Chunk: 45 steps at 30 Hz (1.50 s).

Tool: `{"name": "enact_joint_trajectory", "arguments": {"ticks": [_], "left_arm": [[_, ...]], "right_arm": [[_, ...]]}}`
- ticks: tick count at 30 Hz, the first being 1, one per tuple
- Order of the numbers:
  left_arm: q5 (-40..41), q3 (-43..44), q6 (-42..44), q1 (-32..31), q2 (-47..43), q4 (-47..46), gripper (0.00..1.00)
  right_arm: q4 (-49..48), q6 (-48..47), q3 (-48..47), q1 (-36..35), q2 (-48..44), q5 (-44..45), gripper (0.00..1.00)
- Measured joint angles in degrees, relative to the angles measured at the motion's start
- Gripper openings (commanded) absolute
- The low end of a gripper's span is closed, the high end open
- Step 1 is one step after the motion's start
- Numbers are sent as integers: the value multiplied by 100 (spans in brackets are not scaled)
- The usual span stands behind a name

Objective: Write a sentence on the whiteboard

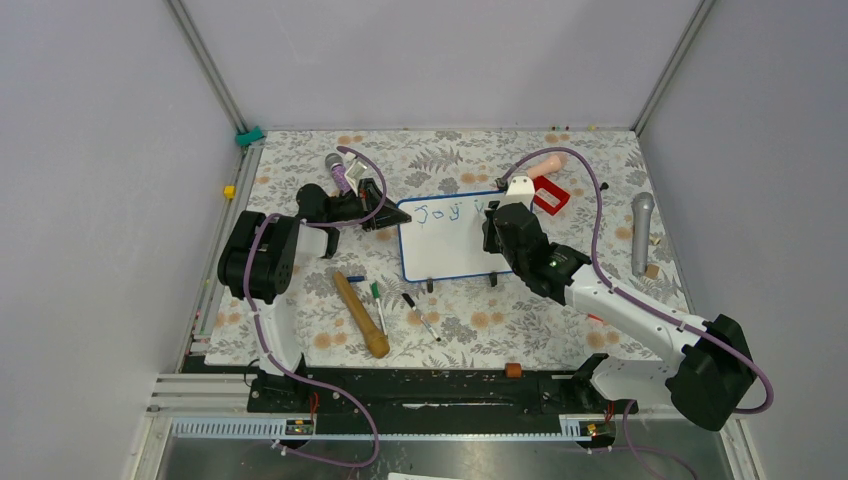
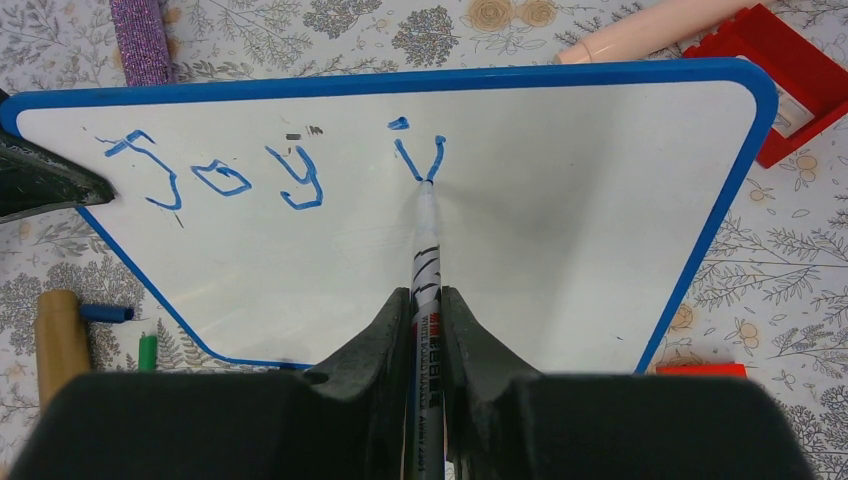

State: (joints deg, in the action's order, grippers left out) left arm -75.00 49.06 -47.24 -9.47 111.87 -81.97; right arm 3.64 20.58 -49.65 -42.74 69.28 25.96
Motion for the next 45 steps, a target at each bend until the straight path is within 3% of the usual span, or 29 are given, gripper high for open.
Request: {"name": "enact_joint_trajectory", "arguments": {"ticks": [45], "left_arm": [[0,0,0,0,0,0,0]], "right_arm": [[125,-83,-291,151,35,162,0]]}}
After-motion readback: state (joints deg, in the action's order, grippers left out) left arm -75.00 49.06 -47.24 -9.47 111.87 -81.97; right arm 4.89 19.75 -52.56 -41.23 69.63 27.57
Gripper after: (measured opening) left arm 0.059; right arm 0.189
